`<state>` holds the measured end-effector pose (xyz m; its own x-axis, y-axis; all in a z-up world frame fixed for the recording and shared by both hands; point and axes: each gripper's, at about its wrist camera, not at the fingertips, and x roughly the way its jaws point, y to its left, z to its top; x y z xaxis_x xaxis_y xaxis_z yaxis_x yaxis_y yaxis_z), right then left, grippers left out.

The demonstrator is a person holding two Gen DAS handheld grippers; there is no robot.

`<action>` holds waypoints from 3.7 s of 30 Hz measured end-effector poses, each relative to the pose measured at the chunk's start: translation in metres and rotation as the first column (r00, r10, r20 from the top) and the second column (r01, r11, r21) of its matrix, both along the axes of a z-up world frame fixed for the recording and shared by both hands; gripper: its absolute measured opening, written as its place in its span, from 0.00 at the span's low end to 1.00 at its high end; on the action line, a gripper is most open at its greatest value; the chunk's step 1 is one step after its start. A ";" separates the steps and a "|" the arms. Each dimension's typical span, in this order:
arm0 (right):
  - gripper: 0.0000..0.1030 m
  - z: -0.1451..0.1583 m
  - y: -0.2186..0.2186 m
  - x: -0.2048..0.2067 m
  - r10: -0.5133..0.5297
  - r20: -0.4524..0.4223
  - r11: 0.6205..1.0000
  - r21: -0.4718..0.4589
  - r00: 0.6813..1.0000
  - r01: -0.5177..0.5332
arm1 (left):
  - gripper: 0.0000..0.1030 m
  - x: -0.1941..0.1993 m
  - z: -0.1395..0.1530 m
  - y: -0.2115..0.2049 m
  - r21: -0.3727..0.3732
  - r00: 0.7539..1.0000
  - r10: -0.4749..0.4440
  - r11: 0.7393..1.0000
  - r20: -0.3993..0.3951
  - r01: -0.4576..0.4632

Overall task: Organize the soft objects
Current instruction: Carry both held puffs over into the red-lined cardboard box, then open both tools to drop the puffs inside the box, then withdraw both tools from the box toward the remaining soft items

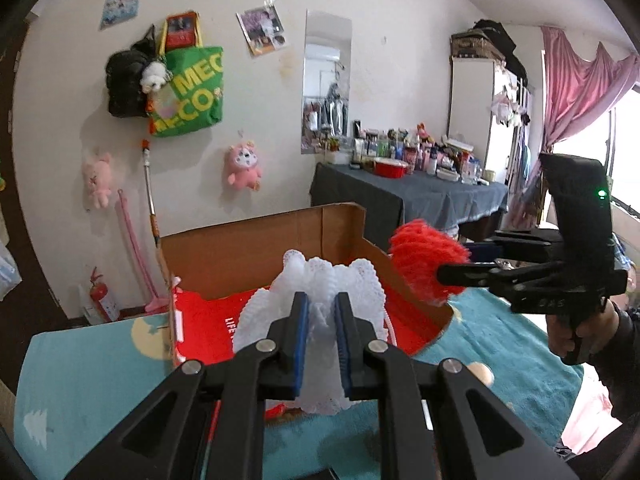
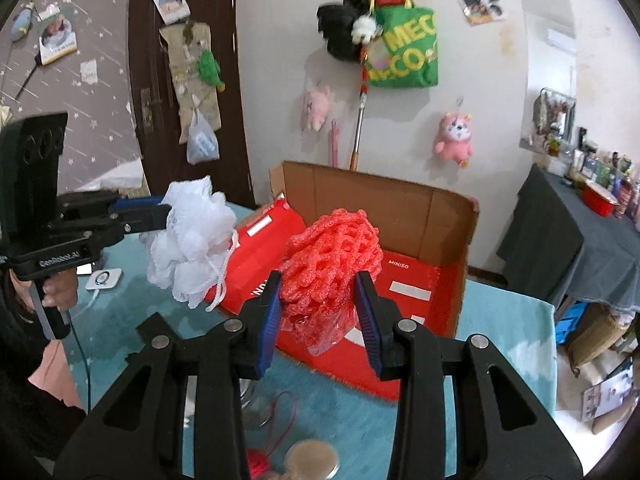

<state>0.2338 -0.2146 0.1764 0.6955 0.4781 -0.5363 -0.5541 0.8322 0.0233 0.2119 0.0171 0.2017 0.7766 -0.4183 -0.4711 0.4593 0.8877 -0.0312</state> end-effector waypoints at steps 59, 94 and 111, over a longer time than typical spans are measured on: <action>0.66 -0.090 0.037 0.228 -0.321 -0.358 0.942 -0.212 0.877 0.258 | 0.84 0.196 -0.075 -0.005 0.077 0.943 0.229 0.973 -0.241 -0.216; 0.95 0.048 -0.017 -0.135 -0.337 0.125 0.938 0.125 0.933 0.322 | 1.00 -0.120 0.019 0.011 -0.175 0.960 0.256 0.956 0.116 -0.234; 1.00 -0.028 -0.006 -0.254 -0.440 0.344 0.898 0.182 0.830 0.401 | 1.00 -0.207 -0.043 -0.010 -0.201 0.927 0.291 0.948 0.237 -0.246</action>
